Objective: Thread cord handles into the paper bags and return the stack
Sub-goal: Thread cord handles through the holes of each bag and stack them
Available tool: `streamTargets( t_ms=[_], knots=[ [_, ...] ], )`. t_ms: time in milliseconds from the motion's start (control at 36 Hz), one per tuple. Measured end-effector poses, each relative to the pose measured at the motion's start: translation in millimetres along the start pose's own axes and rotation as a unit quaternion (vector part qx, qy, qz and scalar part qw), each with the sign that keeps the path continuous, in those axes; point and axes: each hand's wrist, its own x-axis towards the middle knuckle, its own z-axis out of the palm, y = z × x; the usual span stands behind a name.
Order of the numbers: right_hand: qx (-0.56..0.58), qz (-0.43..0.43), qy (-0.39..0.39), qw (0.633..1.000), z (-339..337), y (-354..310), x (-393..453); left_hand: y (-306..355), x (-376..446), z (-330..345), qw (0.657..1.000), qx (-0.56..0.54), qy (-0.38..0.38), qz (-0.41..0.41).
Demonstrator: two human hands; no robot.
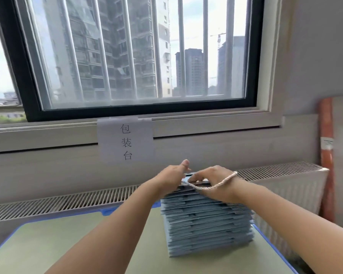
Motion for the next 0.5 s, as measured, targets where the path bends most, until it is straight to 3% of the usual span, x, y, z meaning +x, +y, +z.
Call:
streamTargets(
  t_ms=[56, 139, 194, 306, 444, 500],
  knots=[
    [0.007, 0.007, -0.064, 0.998, -21.4, -6.1, -3.4, -3.3, -5.2, -0.9, 0.999, -0.036, -0.026, -0.027],
    [0.069, 0.004, -0.195, 0.978, -48.6, -11.0, -8.9, -15.2, -7.7, 0.7, 0.997, -0.067, 0.003, -0.041],
    [0.137, -0.009, -0.243, 0.960, -60.5, -10.7, -5.8, -21.9, -8.9, 3.7, 0.997, -0.068, 0.018, -0.029],
    [0.205, 0.005, -0.150, 0.967, -66.3, -5.7, 27.6, -28.3, -9.8, 8.4, 0.997, -0.068, 0.020, 0.012],
    [0.117, 0.104, -0.102, 0.982, -39.9, -5.6, 69.3, -34.2, -5.5, 8.7, 0.996, -0.081, 0.028, 0.002],
    [0.029, 0.141, -0.103, 0.984, -26.2, 0.4, 79.3, -39.4, 0.2, 9.7, 0.997, -0.070, 0.039, -0.019]
  ],
)
